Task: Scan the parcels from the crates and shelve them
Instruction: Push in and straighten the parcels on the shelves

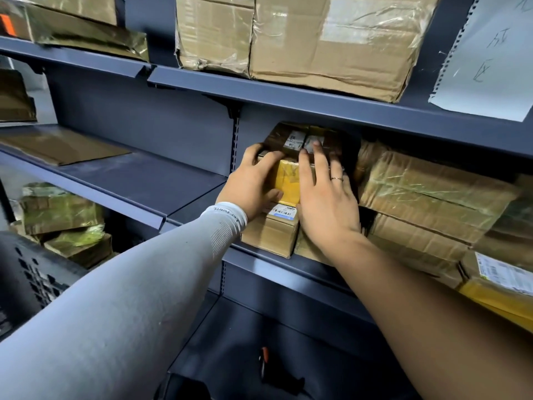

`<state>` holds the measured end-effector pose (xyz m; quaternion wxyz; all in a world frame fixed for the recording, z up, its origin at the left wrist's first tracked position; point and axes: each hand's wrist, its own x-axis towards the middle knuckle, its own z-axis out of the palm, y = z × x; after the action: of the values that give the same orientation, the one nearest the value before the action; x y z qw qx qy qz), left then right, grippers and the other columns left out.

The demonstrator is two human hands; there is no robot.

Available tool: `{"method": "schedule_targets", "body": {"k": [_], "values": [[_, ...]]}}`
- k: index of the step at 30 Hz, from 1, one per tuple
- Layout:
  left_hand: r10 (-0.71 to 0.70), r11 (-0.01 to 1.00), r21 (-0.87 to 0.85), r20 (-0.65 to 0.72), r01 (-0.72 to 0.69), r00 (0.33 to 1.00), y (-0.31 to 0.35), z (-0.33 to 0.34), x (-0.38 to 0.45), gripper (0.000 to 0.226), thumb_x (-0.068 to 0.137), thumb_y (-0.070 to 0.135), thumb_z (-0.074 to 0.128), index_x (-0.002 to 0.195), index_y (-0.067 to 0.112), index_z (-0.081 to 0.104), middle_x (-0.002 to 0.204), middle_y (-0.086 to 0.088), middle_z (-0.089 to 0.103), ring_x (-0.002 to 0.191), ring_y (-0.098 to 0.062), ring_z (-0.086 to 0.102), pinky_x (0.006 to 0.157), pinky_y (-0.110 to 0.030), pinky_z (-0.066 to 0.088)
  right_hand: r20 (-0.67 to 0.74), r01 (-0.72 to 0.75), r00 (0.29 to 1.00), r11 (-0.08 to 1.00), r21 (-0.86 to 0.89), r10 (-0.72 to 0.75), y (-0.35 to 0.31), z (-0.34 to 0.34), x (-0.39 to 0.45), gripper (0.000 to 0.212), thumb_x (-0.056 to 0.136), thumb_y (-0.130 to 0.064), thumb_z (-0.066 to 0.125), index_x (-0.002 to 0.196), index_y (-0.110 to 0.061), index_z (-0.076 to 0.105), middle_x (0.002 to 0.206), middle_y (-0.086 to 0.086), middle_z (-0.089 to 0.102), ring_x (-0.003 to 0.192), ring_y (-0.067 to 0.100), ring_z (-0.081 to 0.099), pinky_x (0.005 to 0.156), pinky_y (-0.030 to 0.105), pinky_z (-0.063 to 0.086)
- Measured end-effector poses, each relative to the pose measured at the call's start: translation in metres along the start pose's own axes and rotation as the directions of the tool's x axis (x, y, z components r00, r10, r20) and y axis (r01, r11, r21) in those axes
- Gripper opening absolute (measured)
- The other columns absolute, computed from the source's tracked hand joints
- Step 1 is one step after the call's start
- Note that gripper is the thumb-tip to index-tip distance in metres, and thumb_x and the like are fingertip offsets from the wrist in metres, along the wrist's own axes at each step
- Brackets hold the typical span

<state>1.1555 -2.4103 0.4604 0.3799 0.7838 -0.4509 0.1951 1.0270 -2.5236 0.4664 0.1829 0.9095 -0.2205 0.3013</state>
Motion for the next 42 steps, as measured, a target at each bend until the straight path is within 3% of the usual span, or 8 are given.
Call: {"method": "schedule_targets", "body": {"k": [12,15,20,23,26,31,37,42], "values": [[-0.04,0.984,0.171,-0.036,0.046,0.999,-0.013,-0.074,-0.046,0.075,0.08,0.024,0.088,0.144,0.03,0.051,0.16,-0.005,0.029,0.121,-0.044,0.059,0.099,-0.049,0.051,0.027,0.128,0.991,0.99,0.063,-0.13,-0.046,-0.038,-0.003,0.102,0.089,-0.051,0.073,0.165,-0.022,0.011,0.173,0.012,0.005,0.156,0.043,0.015,0.125,0.055,0.024],[-0.047,0.974,0.219,-0.087,0.065,0.995,-0.02,-0.093,-0.069,0.069,0.081,0.02,0.085,0.142,0.03,0.054,0.158,-0.006,0.032,0.114,-0.044,0.062,0.093,-0.047,0.052,0.081,0.137,0.986,0.987,0.08,-0.143,-0.064,-0.052,-0.006,0.095,0.09,-0.06,0.069,0.161,-0.027,0.015,0.168,0.015,0.02,0.145,0.05,0.036,0.119,0.058,0.032],[-0.06,0.94,0.325,-0.143,0.104,0.988,-0.028,-0.13,-0.105,0.065,0.081,0.02,0.084,0.136,0.033,0.053,0.152,-0.012,0.039,0.109,-0.047,0.064,0.091,-0.05,0.054,0.065,0.203,0.973,0.953,0.226,-0.222,-0.099,-0.073,-0.02,0.069,0.093,-0.052,0.069,0.147,-0.027,0.033,0.16,0.009,0.031,0.108,0.042,0.066,0.085,0.049,0.056],[-0.008,0.886,0.454,-0.187,0.093,0.982,-0.037,-0.157,-0.124,0.071,0.074,0.024,0.089,0.131,0.034,0.047,0.14,-0.021,0.051,0.111,-0.046,0.064,0.097,-0.064,0.05,0.029,0.257,0.961,0.929,0.268,-0.274,-0.12,-0.086,-0.023,0.066,0.094,-0.052,0.068,0.145,-0.026,0.037,0.161,0.009,0.031,0.107,0.043,0.068,0.1,0.053,0.052],[0.028,0.804,0.585,-0.219,0.108,0.975,-0.041,-0.192,-0.142,0.069,0.077,0.033,0.087,0.133,0.034,0.047,0.136,-0.018,0.055,0.106,-0.041,0.068,0.106,-0.072,0.038,0.003,0.324,0.941,0.902,0.285,-0.339,-0.14,-0.104,-0.022,0.068,0.095,-0.053,0.066,0.15,-0.027,0.035,0.165,0.009,0.029,0.11,0.04,0.069,0.124,0.06,0.025],[0.148,0.658,0.75,-0.218,0.069,0.965,-0.03,-0.257,-0.158,0.069,0.078,0.046,0.086,0.138,0.033,0.056,0.138,-0.005,0.059,0.13,-0.032,0.058,0.118,-0.07,0.02,-0.075,0.4,0.914,0.86,0.318,-0.398,-0.159,-0.151,-0.018,0.067,0.093,-0.056,0.066,0.146,-0.023,0.04,0.156,0.008,0.043,0.105,0.036,0.072,0.125,0.063,0.018],[0.31,0.591,0.794,-0.061,-0.142,0.949,-0.009,-0.315,-0.156,0.069,0.08,0.043,0.084,0.136,0.013,0.058,0.138,-0.01,0.063,0.135,-0.03,0.057,0.119,-0.059,0.03,-0.087,0.414,0.906,0.825,0.385,-0.414,-0.16,-0.199,-0.02,0.069,0.093,-0.061,0.064,0.147,-0.027,0.039,0.154,0.003,0.048,0.124,0.035,0.063,0.122,0.067,0.021],[0.327,0.565,0.813,-0.062,-0.143,0.943,0.012,-0.342,-0.163,0.056,0.089,0.055,0.056,0.128,0.015,0.058,0.117,-0.007,0.068,0.109,-0.03,0.068,0.122,-0.054,0.022,-0.13,0.447,0.891,0.791,0.418,-0.435,-0.159,-0.227,-0.021,0.065,0.094,-0.055,0.067,0.147,-0.028,0.041,0.159,0.001,0.043,0.152,0.044,0.03,0.117,0.079,0.01]]}}
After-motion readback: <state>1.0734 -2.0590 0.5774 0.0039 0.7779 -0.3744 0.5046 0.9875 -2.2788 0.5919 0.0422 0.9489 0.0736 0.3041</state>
